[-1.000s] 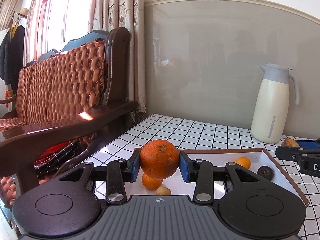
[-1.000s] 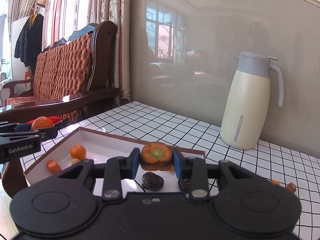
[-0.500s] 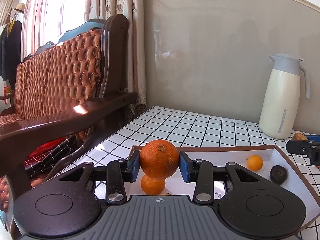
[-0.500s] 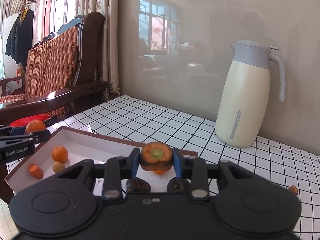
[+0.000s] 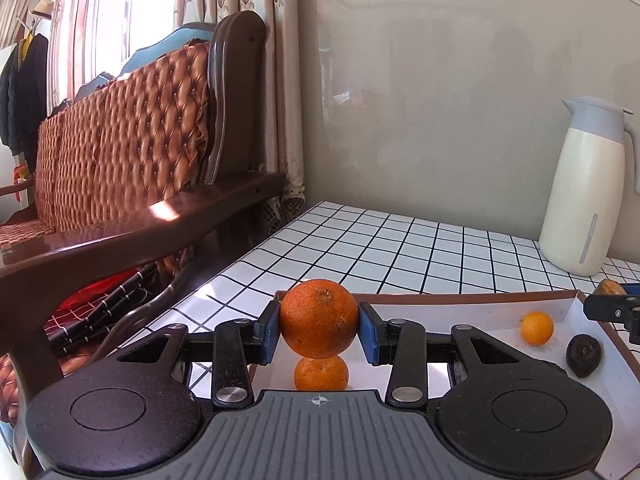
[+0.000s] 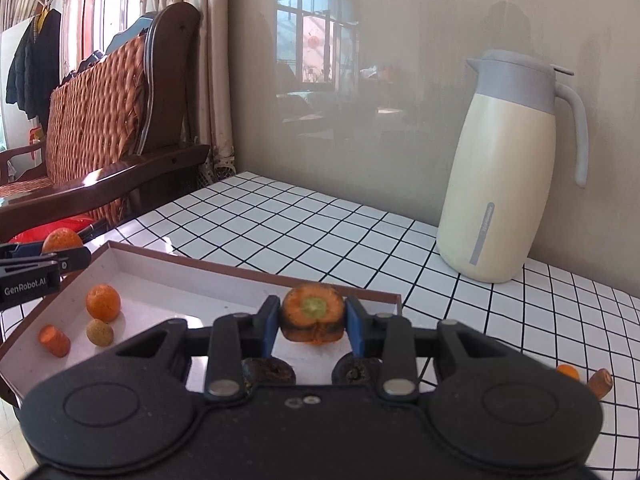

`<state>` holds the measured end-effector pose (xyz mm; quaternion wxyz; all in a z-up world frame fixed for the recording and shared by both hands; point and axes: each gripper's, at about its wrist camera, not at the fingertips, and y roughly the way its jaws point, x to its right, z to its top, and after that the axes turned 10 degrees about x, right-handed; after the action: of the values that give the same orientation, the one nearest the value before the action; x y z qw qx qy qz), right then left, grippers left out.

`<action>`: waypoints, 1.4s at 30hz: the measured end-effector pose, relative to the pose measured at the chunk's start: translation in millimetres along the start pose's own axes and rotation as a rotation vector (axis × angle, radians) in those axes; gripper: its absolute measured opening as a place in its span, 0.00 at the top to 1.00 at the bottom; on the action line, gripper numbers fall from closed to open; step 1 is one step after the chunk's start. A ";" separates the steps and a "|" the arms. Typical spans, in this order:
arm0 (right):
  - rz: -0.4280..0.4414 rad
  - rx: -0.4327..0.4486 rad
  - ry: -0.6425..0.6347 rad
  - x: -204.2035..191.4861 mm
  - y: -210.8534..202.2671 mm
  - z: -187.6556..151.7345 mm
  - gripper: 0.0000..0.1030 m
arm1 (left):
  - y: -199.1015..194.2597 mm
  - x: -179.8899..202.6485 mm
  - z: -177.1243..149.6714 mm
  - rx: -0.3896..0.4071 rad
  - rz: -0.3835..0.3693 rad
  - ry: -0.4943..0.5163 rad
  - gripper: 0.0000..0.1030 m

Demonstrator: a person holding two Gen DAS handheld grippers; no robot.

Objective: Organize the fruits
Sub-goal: 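Carry the large orange and carrot piece into the tray and open both grippers, then withdraw both grippers from the tray toward the remaining fruits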

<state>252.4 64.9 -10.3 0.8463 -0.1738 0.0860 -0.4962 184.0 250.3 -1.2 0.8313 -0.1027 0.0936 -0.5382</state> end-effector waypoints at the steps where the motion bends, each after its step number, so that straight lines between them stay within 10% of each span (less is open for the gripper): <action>1: 0.001 -0.003 0.000 0.8 1.9 -0.1 0.75 | 1.3 0.8 -0.2 -0.002 -0.002 0.001 0.60; 4: 0.011 -0.014 0.008 3.6 7.7 0.1 0.74 | 4.4 3.4 -2.4 -0.004 -0.022 0.004 0.58; 5: 0.025 -0.025 -0.001 3.5 10.5 -0.5 0.59 | 5.2 3.4 -3.7 0.001 -0.027 -0.001 0.48; 6: 0.009 -0.030 -0.018 2.6 13.0 -1.1 0.42 | 3.0 2.4 -5.1 0.024 -0.018 -0.013 0.01; 7: -0.042 0.006 -0.034 1.7 11.7 -2.0 0.04 | -1.2 2.0 -6.4 0.065 0.006 -0.017 0.00; 42: -0.015 0.050 0.006 4.2 -8.7 -2.4 0.06 | -26.9 0.7 -5.5 0.076 -0.022 -0.009 0.00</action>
<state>246.6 56.9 -9.2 0.8464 -0.1519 0.0749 -0.5049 159.2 238.5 0.8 0.8290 -0.0743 0.0683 -0.5501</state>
